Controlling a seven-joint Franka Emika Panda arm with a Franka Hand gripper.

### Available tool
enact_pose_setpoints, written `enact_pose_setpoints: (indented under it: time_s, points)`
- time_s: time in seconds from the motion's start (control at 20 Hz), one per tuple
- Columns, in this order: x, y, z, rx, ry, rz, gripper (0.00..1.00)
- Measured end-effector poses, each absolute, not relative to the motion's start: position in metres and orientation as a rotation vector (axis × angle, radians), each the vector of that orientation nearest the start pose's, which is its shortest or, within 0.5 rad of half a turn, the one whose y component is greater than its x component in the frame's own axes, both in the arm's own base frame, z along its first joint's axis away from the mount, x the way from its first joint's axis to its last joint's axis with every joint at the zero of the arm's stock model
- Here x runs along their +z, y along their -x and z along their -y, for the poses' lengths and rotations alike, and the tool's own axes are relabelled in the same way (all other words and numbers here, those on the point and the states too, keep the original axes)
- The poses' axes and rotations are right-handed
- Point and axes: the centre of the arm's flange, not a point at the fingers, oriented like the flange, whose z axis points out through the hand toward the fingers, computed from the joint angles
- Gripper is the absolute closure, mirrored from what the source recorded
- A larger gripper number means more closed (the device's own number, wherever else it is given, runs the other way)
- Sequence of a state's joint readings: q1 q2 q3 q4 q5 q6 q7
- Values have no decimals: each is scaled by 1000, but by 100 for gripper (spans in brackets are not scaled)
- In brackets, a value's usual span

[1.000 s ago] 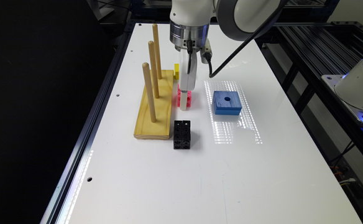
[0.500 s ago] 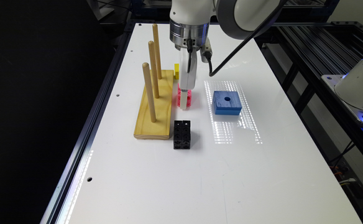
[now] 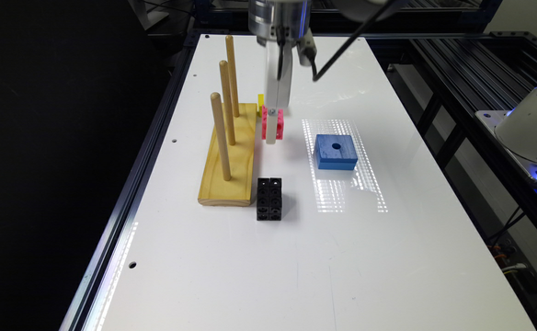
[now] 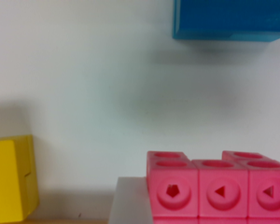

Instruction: Pick up pink block.

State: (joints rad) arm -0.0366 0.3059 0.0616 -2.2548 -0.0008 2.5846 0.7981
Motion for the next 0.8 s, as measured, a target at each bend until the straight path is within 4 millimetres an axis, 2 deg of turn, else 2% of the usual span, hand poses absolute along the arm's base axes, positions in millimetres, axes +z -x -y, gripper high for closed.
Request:
enact_pose_setpoints:
  time_s: [0.45, 0.8]
  points:
    - [250, -544, -14, -30, 2886, -1176, 100]
    - [251, -542, -18, -24, 2888, -1172, 100]
